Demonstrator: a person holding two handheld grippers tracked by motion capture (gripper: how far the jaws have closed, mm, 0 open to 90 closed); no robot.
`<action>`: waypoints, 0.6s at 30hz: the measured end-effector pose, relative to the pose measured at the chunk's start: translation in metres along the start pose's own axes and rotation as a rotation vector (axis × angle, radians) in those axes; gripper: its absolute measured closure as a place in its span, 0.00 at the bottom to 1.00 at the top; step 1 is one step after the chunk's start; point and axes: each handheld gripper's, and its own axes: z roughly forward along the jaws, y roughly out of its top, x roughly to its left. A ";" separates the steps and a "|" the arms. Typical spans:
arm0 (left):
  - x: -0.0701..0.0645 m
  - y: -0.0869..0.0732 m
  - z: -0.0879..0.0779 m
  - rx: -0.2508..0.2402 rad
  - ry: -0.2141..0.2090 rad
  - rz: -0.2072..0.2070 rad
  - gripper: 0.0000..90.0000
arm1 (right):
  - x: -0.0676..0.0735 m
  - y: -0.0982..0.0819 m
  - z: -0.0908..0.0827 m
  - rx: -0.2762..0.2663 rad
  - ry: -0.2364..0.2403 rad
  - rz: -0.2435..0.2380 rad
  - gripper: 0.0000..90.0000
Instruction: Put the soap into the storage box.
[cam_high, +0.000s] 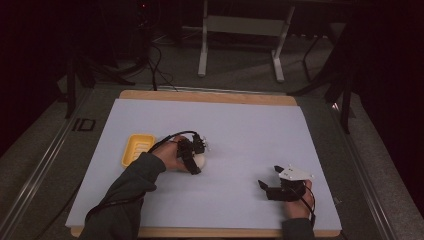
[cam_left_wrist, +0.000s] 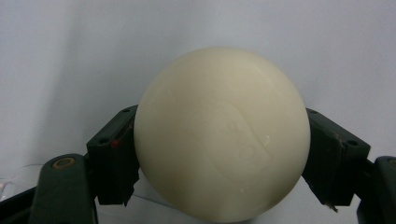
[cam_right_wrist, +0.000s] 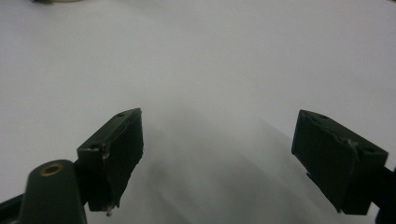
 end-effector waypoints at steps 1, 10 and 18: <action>0.001 0.001 0.000 0.006 -0.003 0.001 0.26 | 0.000 0.000 0.000 0.000 0.000 0.000 0.18; 0.003 0.007 0.000 0.064 -0.021 0.017 0.27 | 0.000 0.000 0.000 0.000 0.001 0.000 0.18; 0.003 0.012 0.001 0.100 -0.020 0.041 0.27 | 0.000 0.000 0.000 0.001 0.001 -0.002 0.18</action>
